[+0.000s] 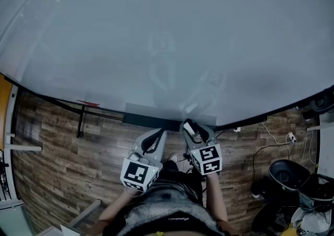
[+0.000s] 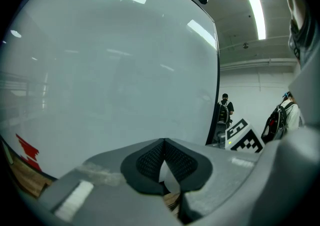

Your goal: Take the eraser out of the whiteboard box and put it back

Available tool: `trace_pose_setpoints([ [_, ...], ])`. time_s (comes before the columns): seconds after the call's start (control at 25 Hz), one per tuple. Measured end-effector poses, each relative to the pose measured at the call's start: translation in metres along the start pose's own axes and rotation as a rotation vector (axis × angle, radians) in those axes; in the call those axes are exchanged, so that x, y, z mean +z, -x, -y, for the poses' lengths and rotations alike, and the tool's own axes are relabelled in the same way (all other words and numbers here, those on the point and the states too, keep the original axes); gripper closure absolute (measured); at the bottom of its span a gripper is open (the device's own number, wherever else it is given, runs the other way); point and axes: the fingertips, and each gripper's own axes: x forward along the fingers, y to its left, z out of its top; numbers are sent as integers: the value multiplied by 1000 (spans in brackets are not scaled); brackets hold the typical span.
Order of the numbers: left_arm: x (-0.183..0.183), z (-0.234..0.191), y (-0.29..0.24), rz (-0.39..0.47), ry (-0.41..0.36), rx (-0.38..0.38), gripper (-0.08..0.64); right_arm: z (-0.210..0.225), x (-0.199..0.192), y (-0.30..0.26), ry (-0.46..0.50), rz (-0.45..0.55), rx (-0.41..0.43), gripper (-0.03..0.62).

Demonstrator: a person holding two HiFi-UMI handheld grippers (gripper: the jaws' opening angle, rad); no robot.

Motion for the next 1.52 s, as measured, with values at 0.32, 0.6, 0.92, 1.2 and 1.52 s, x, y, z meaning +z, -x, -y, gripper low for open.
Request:
trace_pose_setpoints([
  [0.32,-3,1,-1,-17,29,-3,560,-1,2,0,-19,26,-3,410],
  [0.6,-5,7,-11,-27,21,-11,560,0,0,-2,-13,29,15,416],
  [0.92,-5,13,-16,-34,32,-25,560,-1,0,-3,-1,32,28,420],
  [1.2,-3,14,-16,-26,35,-18,560,-4,6,4,42,29,56,425],
  [1.52,-5,15,-14,-38,17,-16,560,-6,19,16,41,28,71,426],
])
